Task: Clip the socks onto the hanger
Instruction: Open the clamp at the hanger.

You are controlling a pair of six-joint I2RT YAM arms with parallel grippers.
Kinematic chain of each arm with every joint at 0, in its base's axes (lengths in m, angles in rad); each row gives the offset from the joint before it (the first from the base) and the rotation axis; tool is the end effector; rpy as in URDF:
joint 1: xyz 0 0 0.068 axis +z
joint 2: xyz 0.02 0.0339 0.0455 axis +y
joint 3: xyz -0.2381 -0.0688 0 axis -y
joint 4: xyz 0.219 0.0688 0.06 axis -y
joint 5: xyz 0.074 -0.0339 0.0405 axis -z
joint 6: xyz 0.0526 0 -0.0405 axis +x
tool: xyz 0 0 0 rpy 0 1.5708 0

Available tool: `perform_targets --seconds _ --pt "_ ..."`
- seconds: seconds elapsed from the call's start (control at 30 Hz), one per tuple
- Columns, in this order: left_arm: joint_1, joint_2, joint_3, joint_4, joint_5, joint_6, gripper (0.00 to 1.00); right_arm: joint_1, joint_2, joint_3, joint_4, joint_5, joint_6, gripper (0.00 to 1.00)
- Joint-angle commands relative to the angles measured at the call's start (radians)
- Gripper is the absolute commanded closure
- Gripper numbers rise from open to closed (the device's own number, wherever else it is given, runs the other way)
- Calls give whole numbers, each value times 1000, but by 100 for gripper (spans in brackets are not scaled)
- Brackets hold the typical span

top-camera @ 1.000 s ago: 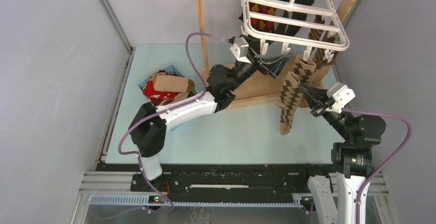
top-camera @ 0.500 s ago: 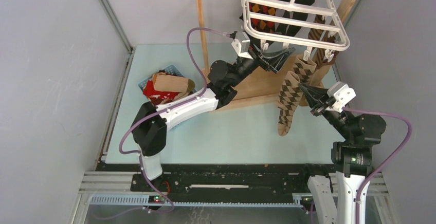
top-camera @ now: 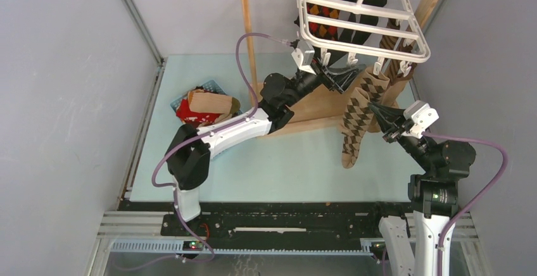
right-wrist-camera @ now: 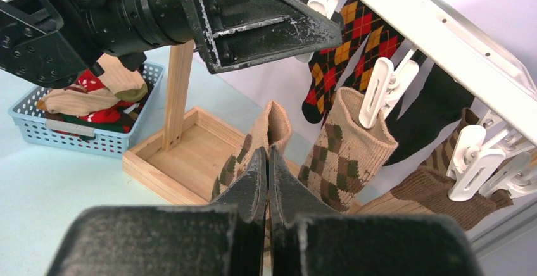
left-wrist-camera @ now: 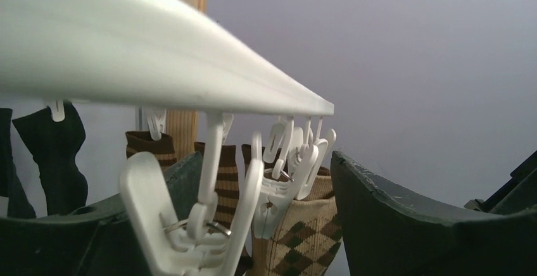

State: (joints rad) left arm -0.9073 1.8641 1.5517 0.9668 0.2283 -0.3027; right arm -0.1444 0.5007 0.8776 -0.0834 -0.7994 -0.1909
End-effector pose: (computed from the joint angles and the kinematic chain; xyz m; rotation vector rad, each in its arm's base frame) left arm 0.2462 -0.3343 0.4074 0.5078 0.8654 -1.2192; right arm 0.1030 0.0231 0.3962 -0.7057 1.1759 0.2286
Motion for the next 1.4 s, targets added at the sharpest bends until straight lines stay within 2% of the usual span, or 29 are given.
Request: perform_targets --seconds 0.0,0.23,0.3,0.47,0.53,0.63,0.73,0.9,1.07,1.13,1.27,1.37 --pt "5 4 98 6 25 -18 23 -9 2 -2 30 -11 13 100" --pt "5 3 107 7 23 -30 23 -12 1 -2 32 -10 16 100" --pt "5 3 108 7 28 -31 27 -14 2 -2 33 -11 17 100" --pt "8 1 106 3 37 -47 48 -16 2 -2 34 -12 19 100" --pt "11 -2 107 3 40 -56 63 -15 3 -2 33 -14 16 100" --pt "13 -10 114 -8 39 -70 78 -18 9 -2 34 -14 21 100" --pt "16 -22 129 -23 56 -96 87 -31 24 -1 59 -36 51 100" --pt "30 -40 146 -22 128 -192 99 -59 94 42 74 -182 122 100" --pt "44 -53 154 -19 170 -284 99 -60 143 67 117 -226 142 100" --pt "46 -58 144 -20 169 -301 90 -60 157 75 122 -232 144 100" --pt "53 -62 129 -15 184 -305 85 -60 169 75 136 -238 155 100" --pt "60 -54 133 -4 203 -326 70 -60 172 75 139 -241 154 100"
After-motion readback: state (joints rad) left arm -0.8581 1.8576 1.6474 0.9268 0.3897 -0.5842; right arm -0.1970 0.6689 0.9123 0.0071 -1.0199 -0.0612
